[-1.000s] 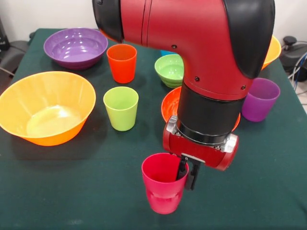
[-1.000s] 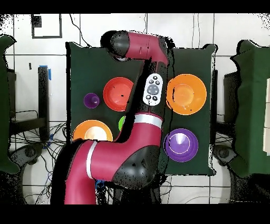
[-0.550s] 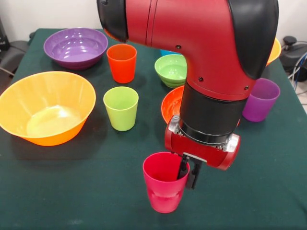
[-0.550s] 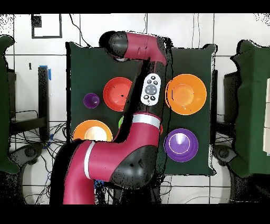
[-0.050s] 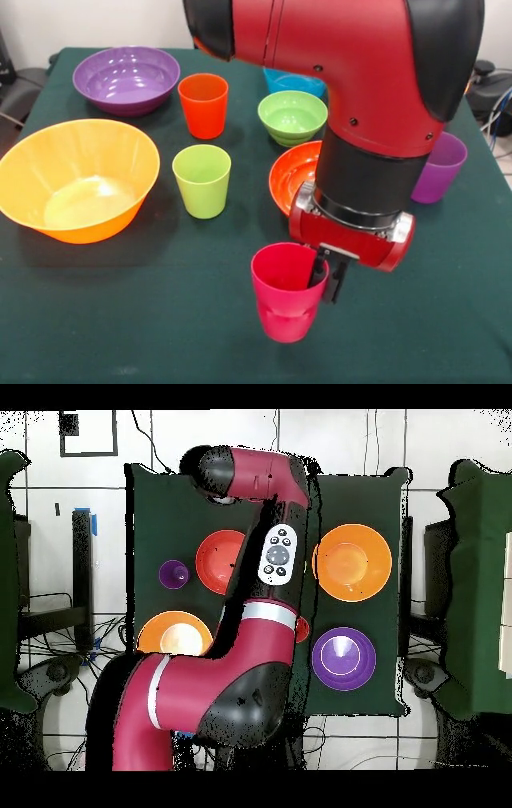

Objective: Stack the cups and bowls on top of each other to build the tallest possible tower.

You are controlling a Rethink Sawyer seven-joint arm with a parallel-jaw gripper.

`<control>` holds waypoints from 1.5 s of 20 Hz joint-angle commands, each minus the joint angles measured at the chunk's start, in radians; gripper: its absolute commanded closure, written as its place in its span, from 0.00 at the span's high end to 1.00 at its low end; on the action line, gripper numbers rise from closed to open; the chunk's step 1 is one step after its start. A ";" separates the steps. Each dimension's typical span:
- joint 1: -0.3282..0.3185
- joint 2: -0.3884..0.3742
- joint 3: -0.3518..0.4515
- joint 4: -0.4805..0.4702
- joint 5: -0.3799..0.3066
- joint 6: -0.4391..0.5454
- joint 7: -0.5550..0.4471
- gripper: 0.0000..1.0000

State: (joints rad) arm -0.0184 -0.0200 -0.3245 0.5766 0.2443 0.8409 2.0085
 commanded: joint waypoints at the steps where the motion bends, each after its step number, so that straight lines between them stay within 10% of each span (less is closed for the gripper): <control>1: 0.036 -0.062 0.040 0.144 0.010 0.114 0.191 0.00; 30: 0.136 -0.042 -0.025 0.154 0.030 0.079 0.255 0.00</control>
State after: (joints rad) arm 0.0850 -0.0724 -0.4016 0.6121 0.2701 0.8477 2.0399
